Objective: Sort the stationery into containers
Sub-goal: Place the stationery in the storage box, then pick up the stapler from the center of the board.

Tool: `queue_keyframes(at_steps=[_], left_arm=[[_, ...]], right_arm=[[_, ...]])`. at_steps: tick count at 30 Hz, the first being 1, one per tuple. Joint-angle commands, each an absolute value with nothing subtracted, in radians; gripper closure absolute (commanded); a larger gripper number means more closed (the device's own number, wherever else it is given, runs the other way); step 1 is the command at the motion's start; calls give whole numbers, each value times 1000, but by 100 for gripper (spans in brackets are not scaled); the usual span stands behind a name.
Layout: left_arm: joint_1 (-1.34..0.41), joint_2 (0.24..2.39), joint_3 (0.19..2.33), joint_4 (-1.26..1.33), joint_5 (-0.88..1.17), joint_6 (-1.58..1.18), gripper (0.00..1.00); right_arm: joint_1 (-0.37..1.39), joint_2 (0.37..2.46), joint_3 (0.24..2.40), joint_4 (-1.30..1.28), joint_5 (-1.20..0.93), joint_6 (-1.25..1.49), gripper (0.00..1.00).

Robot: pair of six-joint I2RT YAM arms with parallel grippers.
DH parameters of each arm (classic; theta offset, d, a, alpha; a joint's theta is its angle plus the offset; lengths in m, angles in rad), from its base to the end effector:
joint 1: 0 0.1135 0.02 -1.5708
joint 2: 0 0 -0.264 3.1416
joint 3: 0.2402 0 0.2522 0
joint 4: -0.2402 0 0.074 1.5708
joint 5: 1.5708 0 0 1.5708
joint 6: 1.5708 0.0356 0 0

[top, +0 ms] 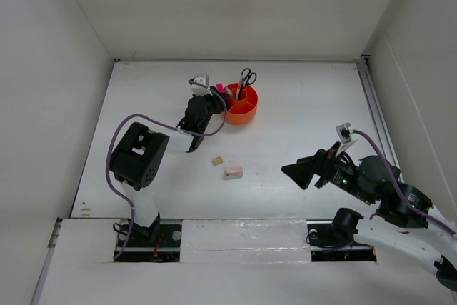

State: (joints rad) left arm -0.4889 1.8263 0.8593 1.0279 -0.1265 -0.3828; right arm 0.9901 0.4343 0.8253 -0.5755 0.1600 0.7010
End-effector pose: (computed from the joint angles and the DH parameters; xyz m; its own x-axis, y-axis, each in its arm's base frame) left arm 0.3414 -0.1765 0.2080 -0.0827 -0.3757 -0.9230 0.3491 0.8566 -0.3799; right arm 0.0549 0.0733 0.3534 -0.5539 0.3166 -0.7701 -0.5002 0.6129 0.6117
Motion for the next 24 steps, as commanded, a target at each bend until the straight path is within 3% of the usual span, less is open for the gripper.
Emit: queue_keyframes(at_steps=[1, 4, 11, 12, 19, 21, 23, 24], left_arm=[[-488, 1805, 856, 1085, -103, -391, 93], [-488, 1796, 845, 1085, -103, -400, 79], [-488, 1738, 836, 1074, -132, -411, 60], [-488, 1723, 836, 1074, -141, -411, 53], [-488, 1637, 815, 1065, -184, -411, 39], [-488, 1602, 790, 1051, -244, -423, 25], [-488, 1539, 781, 981, -290, -423, 0], [-488, 1514, 781, 942, -346, -432, 0]], right_arm=[[1000, 440, 838, -541, 150, 704, 1], [1000, 440, 838, -541, 150, 704, 1], [1000, 449, 828, -532, 141, 704, 1], [1000, 449, 828, -532, 141, 704, 1], [1000, 449, 828, -523, 132, 704, 1], [1000, 459, 828, -523, 132, 704, 1], [1000, 468, 819, -523, 141, 695, 1], [1000, 468, 819, -512, 141, 695, 1]])
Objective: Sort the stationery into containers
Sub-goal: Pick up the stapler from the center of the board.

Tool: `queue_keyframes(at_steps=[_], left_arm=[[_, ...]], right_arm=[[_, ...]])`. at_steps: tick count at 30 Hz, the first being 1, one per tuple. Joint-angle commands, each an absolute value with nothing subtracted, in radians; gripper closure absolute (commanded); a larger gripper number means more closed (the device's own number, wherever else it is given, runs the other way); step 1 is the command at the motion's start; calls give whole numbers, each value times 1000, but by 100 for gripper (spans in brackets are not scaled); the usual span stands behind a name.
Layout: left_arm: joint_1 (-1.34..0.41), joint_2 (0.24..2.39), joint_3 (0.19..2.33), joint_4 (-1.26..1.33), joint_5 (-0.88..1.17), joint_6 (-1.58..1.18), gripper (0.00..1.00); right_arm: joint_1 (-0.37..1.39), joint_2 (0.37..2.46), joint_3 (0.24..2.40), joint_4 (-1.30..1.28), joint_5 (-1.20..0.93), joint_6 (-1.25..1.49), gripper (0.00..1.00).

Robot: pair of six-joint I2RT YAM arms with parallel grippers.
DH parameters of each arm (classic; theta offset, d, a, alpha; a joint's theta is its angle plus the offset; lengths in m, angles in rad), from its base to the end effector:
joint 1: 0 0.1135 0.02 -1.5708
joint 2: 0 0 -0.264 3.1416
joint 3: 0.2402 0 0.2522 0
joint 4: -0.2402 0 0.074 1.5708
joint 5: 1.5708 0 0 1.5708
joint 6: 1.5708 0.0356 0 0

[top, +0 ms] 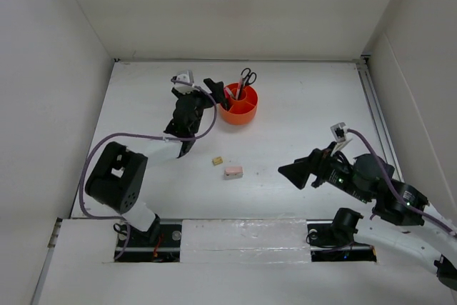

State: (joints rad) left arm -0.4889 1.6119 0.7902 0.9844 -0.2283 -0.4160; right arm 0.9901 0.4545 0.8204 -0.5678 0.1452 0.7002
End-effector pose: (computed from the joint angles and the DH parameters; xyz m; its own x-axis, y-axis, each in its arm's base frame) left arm 0.3118 -0.1567 0.2564 0.0256 -0.4595 -0.8878 0.2959 0.8518 -0.4323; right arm 0.0576 0.0783 0.3512 -0.5671 0.2980 -0.7679 -0.5023 0.6138 0.6091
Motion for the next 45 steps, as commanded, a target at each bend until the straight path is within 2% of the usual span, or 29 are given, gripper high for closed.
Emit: queue_keyframes(at_steps=[1, 5, 7, 9, 13, 15, 16, 20, 25, 29, 36, 41, 45], left_arm=[[-488, 1490, 781, 902, -368, -452, 0], [-488, 1341, 781, 648, -465, -555, 0], [-488, 1240, 790, 429, -538, -656, 0], [-488, 1139, 801, 222, -538, -780, 0], [-488, 950, 689, 103, -466, -874, 0], [-488, 896, 676, 16, -466, -911, 0], [-488, 869, 693, -117, -477, -937, 0], [-488, 877, 791, -383, -482, -957, 0], [-488, 890, 859, -528, -379, -845, 0], [-497, 824, 934, -624, -322, -779, 0], [-497, 761, 1012, -678, -448, -620, 0], [-497, 752, 974, -640, -397, -606, 0], [-488, 736, 974, -629, -400, -606, 0]], right_arm=[[1000, 482, 810, -512, 141, 695, 1], [1000, 537, 784, -468, 163, 695, 0], [1000, 596, 770, -427, 163, 675, 0], [1000, 670, 752, -391, 137, 657, 0], [1000, 794, 739, -286, 52, 543, 0], [1000, 846, 750, -244, 19, 523, 0], [1009, 898, 750, -235, 18, 523, 0], [1009, 1026, 796, -187, 22, 456, 0], [1009, 1140, 805, -118, -74, 283, 1], [1009, 1199, 805, -78, -23, 174, 1], [985, 1298, 830, -11, -135, -32, 1], [878, 1469, 945, -107, -429, -121, 18], [867, 1587, 995, -117, -454, -133, 19]])
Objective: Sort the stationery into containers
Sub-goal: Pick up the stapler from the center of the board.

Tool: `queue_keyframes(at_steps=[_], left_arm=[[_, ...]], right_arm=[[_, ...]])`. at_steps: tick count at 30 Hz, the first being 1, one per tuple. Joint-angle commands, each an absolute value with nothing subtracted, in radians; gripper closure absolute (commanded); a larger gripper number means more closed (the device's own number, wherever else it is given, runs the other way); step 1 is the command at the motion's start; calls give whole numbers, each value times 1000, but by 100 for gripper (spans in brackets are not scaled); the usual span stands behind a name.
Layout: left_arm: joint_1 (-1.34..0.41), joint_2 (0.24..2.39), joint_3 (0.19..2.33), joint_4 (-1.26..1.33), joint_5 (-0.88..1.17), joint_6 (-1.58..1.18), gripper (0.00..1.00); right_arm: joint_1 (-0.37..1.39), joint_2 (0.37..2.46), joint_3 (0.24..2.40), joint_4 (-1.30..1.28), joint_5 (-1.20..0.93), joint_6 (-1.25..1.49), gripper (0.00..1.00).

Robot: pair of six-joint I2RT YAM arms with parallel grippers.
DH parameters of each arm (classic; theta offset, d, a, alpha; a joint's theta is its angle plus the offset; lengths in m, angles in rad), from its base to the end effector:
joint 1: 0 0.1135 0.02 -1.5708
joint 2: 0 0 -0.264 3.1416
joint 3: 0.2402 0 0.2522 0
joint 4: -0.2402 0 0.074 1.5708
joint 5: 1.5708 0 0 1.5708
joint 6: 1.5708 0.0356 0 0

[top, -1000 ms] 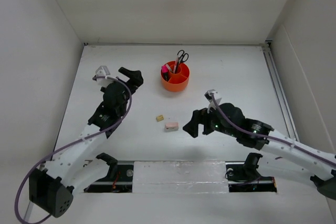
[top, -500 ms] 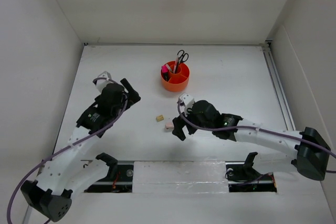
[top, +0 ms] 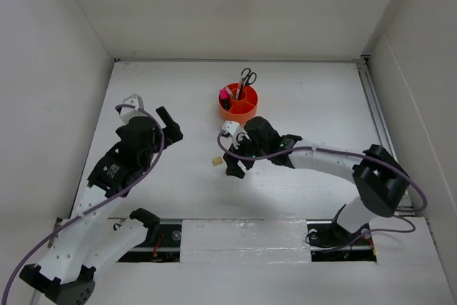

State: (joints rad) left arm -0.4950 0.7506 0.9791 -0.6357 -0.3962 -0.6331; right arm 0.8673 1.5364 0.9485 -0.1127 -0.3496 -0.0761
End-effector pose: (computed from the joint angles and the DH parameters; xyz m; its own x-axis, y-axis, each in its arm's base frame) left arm 0.1386 -0.0592 0.3652 -0.3558 -0.4282 -0.8307 -0.1043 0.9015 -0.4200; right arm 0.2043 0.2597 0.2221 -0.3485 -0.5212 -0.7790 -0.9150 0.3695 0.1621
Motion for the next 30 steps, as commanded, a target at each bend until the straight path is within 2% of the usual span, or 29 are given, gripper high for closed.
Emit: queue_keyframes(at_steps=[1, 13, 19, 30], left_arm=[[-488, 723, 965, -629, -400, -606, 0], [-488, 673, 956, -598, -360, -588, 0], [-488, 664, 946, -588, -333, -569, 0], [-488, 655, 946, -578, -314, -560, 0]], right_arm=[[867, 1604, 996, -117, -437, -133, 19], [848, 1715, 1043, -103, -449, -155, 23], [857, 1735, 1025, -77, -368, -146, 24], [876, 1766, 1005, -43, -334, -126, 39]])
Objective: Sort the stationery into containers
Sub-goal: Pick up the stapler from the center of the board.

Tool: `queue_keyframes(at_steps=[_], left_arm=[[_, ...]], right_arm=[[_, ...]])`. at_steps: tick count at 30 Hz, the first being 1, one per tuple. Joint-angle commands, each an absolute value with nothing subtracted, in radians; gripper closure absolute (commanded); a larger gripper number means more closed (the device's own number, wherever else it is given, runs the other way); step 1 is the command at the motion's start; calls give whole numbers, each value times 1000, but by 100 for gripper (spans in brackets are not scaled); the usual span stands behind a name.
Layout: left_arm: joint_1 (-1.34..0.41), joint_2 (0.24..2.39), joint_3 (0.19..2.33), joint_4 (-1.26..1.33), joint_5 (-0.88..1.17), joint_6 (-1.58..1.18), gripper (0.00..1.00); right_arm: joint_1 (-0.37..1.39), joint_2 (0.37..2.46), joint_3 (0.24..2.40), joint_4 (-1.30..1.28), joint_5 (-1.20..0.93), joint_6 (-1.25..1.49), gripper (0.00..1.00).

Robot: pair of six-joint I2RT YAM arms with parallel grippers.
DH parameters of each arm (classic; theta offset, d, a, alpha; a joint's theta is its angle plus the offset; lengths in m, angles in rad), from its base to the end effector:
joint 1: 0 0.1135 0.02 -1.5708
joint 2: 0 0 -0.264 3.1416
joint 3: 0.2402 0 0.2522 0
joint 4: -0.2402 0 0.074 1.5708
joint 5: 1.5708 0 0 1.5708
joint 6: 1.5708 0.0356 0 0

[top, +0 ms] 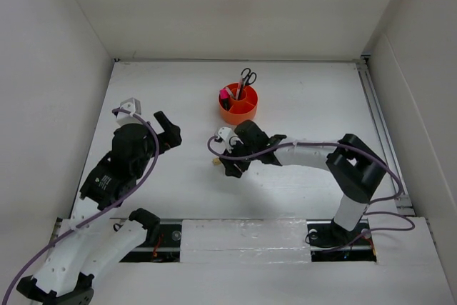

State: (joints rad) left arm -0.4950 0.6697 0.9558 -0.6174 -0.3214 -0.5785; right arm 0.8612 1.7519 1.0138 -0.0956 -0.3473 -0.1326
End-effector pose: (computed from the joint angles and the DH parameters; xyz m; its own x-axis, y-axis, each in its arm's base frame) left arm 0.1224 -0.0533 0.3690 -0.3424 -0.4047 -0.8479 0.0008 0.9024 -0.4310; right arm 0.2263 0.2820 0.1732 -0.3642 -0.6148 -0.6996 -0.9186 0.3610 0.1609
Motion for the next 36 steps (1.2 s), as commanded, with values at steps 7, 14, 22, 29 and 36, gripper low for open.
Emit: queue_keyframes(at_steps=[7, 14, 22, 29, 36], left_arm=[[-488, 646, 946, -578, -305, -560, 0], [-488, 637, 946, -569, -305, -551, 0], [-488, 627, 946, -569, -296, -551, 0], [-488, 627, 946, -569, -296, -551, 0], [-488, 627, 946, -569, -296, -551, 0]], right_arm=[[885, 1766, 1005, -43, -316, -97, 51], [885, 1775, 1005, -43, -296, -87, 86], [894, 1718, 1000, -8, -203, -36, 100], [894, 1505, 945, 98, 96, 164, 100], [816, 1349, 954, 98, 503, 486, 100]])
